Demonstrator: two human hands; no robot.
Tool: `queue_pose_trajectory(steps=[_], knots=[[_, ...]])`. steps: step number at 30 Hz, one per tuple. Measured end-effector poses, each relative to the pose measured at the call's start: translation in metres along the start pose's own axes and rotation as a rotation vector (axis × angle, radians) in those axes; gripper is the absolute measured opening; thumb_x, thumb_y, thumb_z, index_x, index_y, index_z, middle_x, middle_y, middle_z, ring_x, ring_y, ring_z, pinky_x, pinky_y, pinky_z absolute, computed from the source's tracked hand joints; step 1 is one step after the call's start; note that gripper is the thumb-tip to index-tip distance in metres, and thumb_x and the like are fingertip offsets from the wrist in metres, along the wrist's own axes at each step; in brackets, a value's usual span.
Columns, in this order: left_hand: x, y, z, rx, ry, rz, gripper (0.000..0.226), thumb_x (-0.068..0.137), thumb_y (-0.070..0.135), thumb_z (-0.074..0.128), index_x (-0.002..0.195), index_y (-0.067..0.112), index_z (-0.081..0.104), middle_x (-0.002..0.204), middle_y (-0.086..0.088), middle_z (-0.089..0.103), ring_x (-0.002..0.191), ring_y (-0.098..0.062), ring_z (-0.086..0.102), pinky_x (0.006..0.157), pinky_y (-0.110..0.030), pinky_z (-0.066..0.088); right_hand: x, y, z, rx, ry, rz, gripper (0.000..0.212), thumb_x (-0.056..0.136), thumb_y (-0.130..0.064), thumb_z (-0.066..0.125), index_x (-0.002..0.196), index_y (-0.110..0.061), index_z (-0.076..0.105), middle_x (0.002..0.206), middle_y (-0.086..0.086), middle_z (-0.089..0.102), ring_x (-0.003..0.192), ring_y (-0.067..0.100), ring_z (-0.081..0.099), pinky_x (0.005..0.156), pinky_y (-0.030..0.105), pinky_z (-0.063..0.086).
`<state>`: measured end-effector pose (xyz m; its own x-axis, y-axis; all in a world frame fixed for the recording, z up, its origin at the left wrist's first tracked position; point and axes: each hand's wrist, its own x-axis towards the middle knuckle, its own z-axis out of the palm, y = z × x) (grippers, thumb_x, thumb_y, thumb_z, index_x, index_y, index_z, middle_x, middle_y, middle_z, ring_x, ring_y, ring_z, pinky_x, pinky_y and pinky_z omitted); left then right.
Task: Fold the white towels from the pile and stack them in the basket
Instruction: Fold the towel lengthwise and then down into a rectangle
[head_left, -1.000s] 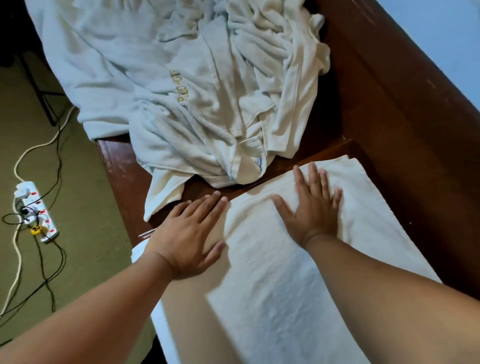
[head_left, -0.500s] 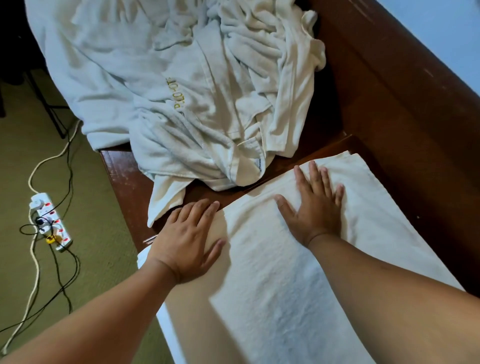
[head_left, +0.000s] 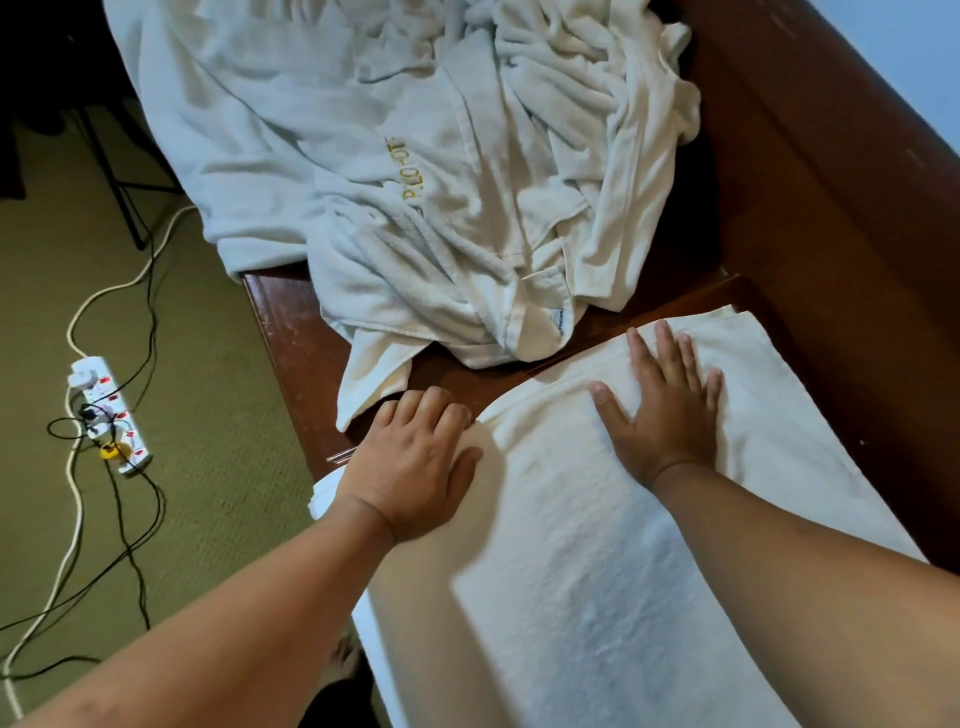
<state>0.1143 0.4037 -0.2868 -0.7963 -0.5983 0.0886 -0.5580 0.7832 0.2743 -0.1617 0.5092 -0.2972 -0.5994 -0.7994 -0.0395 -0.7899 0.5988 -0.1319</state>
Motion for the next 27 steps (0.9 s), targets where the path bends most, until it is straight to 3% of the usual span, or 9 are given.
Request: queue_pose_trajectory(steps=[7, 12, 15, 17, 20, 22, 23, 25, 27], knots=[[0.003, -0.002, 0.003, -0.005, 0.015, 0.012, 0.03, 0.094, 0.046, 0.051, 0.092, 0.017, 0.058, 0.098, -0.004, 0.05, 0.086, -0.028, 0.047, 0.077, -0.041, 0.041, 0.005, 0.0, -0.001, -0.046, 0.0, 0.01, 0.075, 0.092, -0.072, 0.026, 0.157, -0.035, 0.021, 0.168, -0.003, 0.009, 0.154, 0.02, 0.004, 0.121, 0.057, 0.008], [0.005, -0.005, 0.004, -0.031, -0.045, 0.016, 0.039, 0.095, 0.053, 0.049, 0.087, 0.016, 0.061, 0.096, -0.005, 0.052, 0.087, -0.028, 0.05, 0.08, -0.041, 0.04, 0.006, -0.014, -0.006, -0.122, -0.198, 0.129, 0.069, 0.098, -0.068, 0.017, 0.158, -0.037, 0.002, 0.168, 0.003, -0.009, 0.154, 0.023, -0.01, 0.118, 0.061, -0.005], [0.002, -0.007, -0.005, -0.09, -0.118, 0.008, 0.042, 0.094, 0.058, 0.052, 0.089, 0.018, 0.064, 0.1, -0.003, 0.053, 0.092, -0.028, 0.051, 0.083, -0.04, 0.039, -0.005, -0.047, -0.02, -0.126, -0.249, 0.24, 0.063, 0.102, -0.045, 0.032, 0.159, -0.034, 0.004, 0.167, 0.006, -0.008, 0.154, 0.026, -0.011, 0.12, 0.06, -0.006], [-0.001, -0.009, -0.018, -0.092, -0.242, -0.017, 0.044, 0.095, 0.06, 0.05, 0.101, 0.019, 0.067, 0.111, -0.001, 0.052, 0.103, -0.028, 0.05, 0.092, -0.039, 0.036, -0.022, -0.077, -0.029, -0.016, -0.175, 0.1, 0.073, 0.092, -0.019, 0.05, 0.157, -0.031, 0.02, 0.166, 0.007, 0.011, 0.154, 0.027, 0.002, 0.122, 0.056, 0.006], [-0.021, -0.023, -0.037, -0.033, -0.344, -0.055, 0.047, 0.094, 0.064, 0.049, 0.114, 0.024, 0.065, 0.119, 0.001, 0.051, 0.113, -0.026, 0.047, 0.098, -0.04, 0.033, -0.054, -0.117, -0.032, 0.091, -0.235, -0.383, 0.081, 0.072, -0.004, 0.061, 0.147, -0.029, 0.045, 0.149, 0.003, 0.042, 0.145, 0.025, 0.026, 0.123, 0.049, 0.014], [-0.039, -0.04, -0.049, -0.123, -0.382, -0.065, 0.04, 0.092, 0.06, 0.057, 0.113, 0.027, 0.063, 0.117, 0.002, 0.053, 0.113, -0.025, 0.048, 0.095, -0.04, 0.035, -0.064, -0.141, -0.031, 0.083, -0.32, -0.586, 0.063, 0.069, -0.004, 0.065, 0.127, -0.028, 0.063, 0.122, -0.002, 0.058, 0.125, 0.018, 0.047, 0.123, 0.046, 0.015], [-0.046, -0.047, -0.053, -0.234, -0.392, -0.066, 0.032, 0.091, 0.053, 0.063, 0.109, 0.027, 0.062, 0.114, 0.003, 0.056, 0.111, -0.024, 0.05, 0.092, -0.039, 0.037, -0.064, -0.148, -0.031, 0.069, -0.328, -0.649, 0.047, 0.068, -0.006, 0.066, 0.111, -0.025, 0.068, 0.107, -0.004, 0.061, 0.11, 0.019, 0.054, 0.121, 0.047, 0.023], [-0.059, -0.056, -0.062, -0.472, -0.384, -0.101, 0.019, 0.088, 0.035, 0.073, 0.094, 0.026, 0.058, 0.1, 0.006, 0.06, 0.1, -0.023, 0.057, 0.082, -0.036, 0.043, -0.062, -0.161, -0.036, 0.005, -0.385, -0.731, 0.024, 0.066, -0.011, 0.061, 0.087, -0.023, 0.061, 0.09, -0.003, 0.058, 0.091, 0.024, 0.058, 0.101, 0.043, 0.041], [-0.069, -0.057, -0.07, -0.57, -0.385, -0.137, 0.025, 0.087, 0.026, 0.075, 0.086, 0.028, 0.05, 0.089, 0.009, 0.058, 0.086, -0.019, 0.056, 0.073, -0.034, 0.042, -0.056, -0.16, -0.045, -0.122, -0.499, -0.724, 0.018, 0.068, -0.017, 0.058, 0.083, -0.025, 0.051, 0.09, -0.003, 0.056, 0.091, 0.025, 0.057, 0.086, 0.035, 0.041]])
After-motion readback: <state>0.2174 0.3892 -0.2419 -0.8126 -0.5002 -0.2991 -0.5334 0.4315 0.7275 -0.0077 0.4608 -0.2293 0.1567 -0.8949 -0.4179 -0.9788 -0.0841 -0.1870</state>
